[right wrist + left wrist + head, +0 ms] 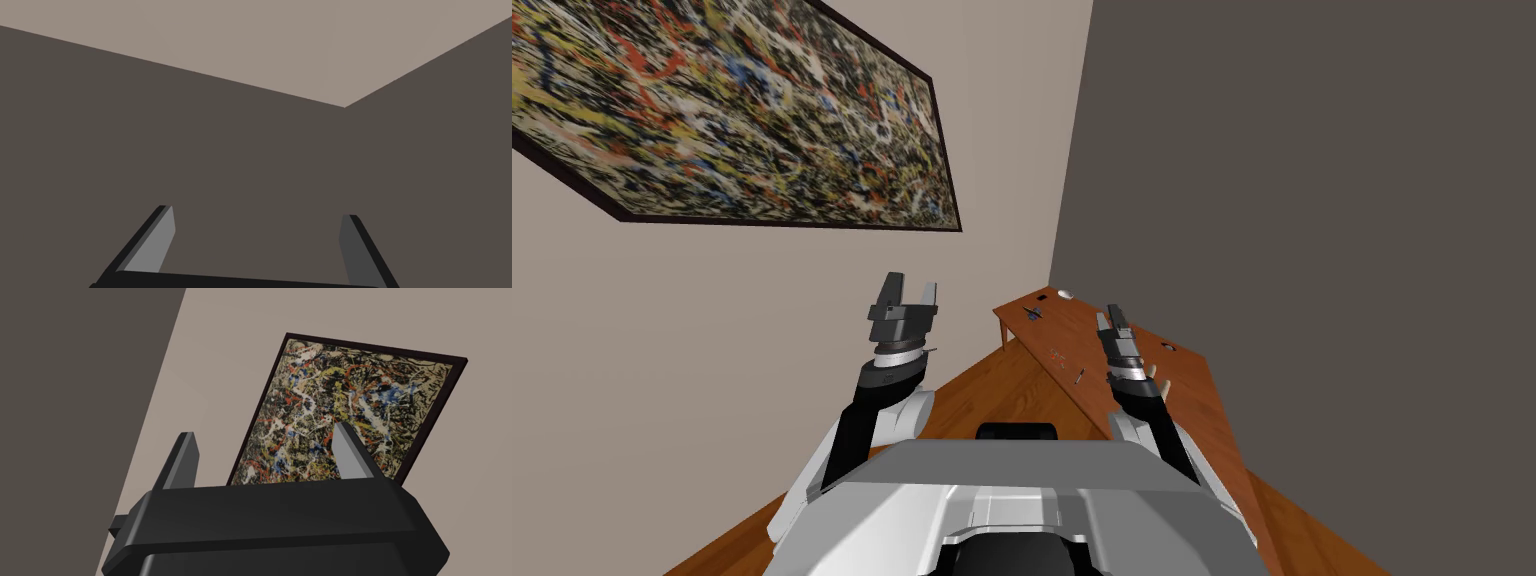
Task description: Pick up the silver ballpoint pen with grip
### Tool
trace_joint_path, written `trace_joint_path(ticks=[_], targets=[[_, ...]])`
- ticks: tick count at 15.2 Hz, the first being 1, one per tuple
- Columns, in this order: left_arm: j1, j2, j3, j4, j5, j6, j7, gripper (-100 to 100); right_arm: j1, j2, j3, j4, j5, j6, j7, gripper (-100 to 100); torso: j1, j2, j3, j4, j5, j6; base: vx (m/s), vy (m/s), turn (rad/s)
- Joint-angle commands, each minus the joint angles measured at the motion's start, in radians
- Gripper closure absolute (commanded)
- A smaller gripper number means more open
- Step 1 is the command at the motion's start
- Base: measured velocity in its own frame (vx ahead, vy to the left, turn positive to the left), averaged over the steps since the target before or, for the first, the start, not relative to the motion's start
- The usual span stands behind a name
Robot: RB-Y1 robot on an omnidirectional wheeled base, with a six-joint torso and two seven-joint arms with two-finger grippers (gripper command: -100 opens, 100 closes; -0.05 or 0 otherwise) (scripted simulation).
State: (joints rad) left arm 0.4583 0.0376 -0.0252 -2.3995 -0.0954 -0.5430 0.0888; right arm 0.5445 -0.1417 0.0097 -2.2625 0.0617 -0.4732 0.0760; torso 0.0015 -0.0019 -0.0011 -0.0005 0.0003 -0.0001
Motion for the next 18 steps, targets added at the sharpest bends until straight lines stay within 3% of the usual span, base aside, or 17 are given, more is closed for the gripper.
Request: trace_joint_path(ticks=[1, 5, 11, 18], targets=[[0.0, 0.0, 0.0, 0.0, 0.0, 0.0, 0.0, 0, 0.001, -0.046, 0.002, 0.027, 0.0, 0.024, -0.013, -100, 0.0, 0.0, 0.0, 0.0, 0.0, 0.0, 0.03, 0.028, 0.05], [0.0, 0.0, 0.0, 0.0, 0.0, 0.0, 0.0, 0, 0.009, -0.11, 0.011, 0.067, 0.003, 0.065, -0.033, -100, 0.001, -0.001, -0.001, 0.0, 0.0, 0.0, 0.04, 0.039, 0.072], [0.0, 0.0, 0.0, 0.0, 0.0, 0.0, 0.0, 0, 0.028, -0.242, 0.034, 0.167, 0.009, 0.166, -0.081, -100, 0.001, -0.002, -0.001, -0.001, 0.0, 0.0, 0.048, 0.042, 0.086], [0.0, 0.0, 0.0, 0.0, 0.0, 0.0, 0.0, 0, 0.045, -0.339, 0.057, 0.254, 0.014, 0.254, -0.124, -100, 0.001, -0.001, -0.001, 0.0, 0.0, 0.0, 0.047, 0.038, 0.085]])
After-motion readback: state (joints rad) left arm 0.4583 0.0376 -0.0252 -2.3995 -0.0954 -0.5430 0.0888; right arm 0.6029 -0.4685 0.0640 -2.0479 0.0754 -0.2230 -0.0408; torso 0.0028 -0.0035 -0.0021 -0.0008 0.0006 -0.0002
